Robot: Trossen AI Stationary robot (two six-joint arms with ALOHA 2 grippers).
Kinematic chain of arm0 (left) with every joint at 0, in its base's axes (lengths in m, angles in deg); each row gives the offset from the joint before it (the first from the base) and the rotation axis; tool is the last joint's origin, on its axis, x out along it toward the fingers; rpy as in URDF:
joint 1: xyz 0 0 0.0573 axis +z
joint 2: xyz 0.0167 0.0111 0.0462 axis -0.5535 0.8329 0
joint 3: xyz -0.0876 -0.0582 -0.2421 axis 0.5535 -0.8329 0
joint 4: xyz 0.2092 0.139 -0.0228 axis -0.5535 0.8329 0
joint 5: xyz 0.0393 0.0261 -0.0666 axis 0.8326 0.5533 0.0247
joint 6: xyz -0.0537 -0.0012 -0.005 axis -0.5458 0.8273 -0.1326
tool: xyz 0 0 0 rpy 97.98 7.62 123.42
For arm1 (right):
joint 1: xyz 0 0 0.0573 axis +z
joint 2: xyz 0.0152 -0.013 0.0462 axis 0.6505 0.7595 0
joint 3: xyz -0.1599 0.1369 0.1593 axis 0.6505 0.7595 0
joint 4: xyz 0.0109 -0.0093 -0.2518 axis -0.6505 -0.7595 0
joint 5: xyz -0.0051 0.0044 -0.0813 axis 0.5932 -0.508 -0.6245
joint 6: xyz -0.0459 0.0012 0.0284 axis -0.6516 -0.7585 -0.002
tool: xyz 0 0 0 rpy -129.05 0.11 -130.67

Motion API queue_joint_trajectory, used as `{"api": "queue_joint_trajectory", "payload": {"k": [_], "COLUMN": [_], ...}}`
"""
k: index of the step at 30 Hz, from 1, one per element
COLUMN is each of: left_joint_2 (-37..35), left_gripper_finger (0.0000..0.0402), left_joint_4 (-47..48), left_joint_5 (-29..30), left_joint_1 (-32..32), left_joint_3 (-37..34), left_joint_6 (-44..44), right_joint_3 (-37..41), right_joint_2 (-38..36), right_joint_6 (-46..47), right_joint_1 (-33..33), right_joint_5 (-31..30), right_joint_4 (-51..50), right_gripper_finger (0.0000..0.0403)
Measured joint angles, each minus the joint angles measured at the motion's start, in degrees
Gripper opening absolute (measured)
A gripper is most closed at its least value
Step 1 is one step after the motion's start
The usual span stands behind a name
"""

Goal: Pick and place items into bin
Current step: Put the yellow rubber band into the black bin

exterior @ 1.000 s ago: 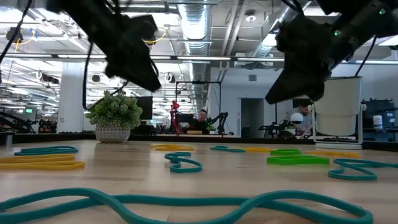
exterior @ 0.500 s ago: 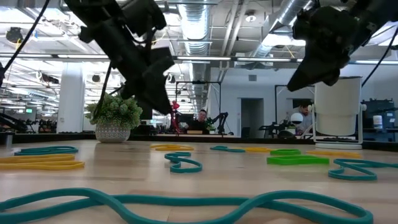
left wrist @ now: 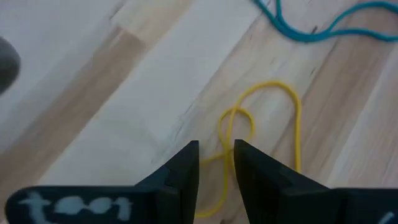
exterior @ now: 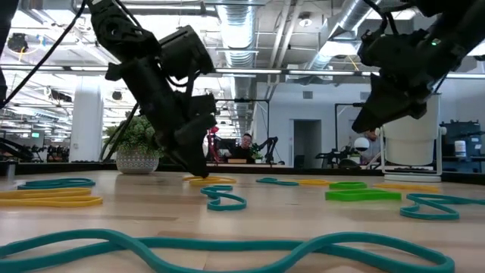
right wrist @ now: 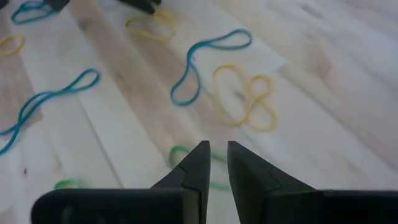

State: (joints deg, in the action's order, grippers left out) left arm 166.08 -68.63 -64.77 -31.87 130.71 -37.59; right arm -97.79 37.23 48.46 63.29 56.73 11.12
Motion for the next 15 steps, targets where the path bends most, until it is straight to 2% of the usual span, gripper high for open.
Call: {"api": "queue_joint_trajectory", "payload": {"k": [7, 15], "left_joint_2": [0.6, 2.4], "left_gripper_finger": [0.0089, 0.0087], "left_joint_4": [-0.6, -1.0], "left_joint_5": [-0.4, -0.7], "left_joint_1": [0.0, 0.0], "left_joint_3": [0.0, 0.2], "left_joint_6": [-0.4, -1.5], "right_joint_3": [0.0, 0.0], "right_joint_2": [2.3, 2.5], "right_joint_6": [3.0, 3.0], "right_joint_1": [3.4, 3.8], "right_joint_5": [-1.4, -1.5], "right_joint_4": [0.3, 1.3], "right_gripper_finger": [0.0051, 0.0051]}}
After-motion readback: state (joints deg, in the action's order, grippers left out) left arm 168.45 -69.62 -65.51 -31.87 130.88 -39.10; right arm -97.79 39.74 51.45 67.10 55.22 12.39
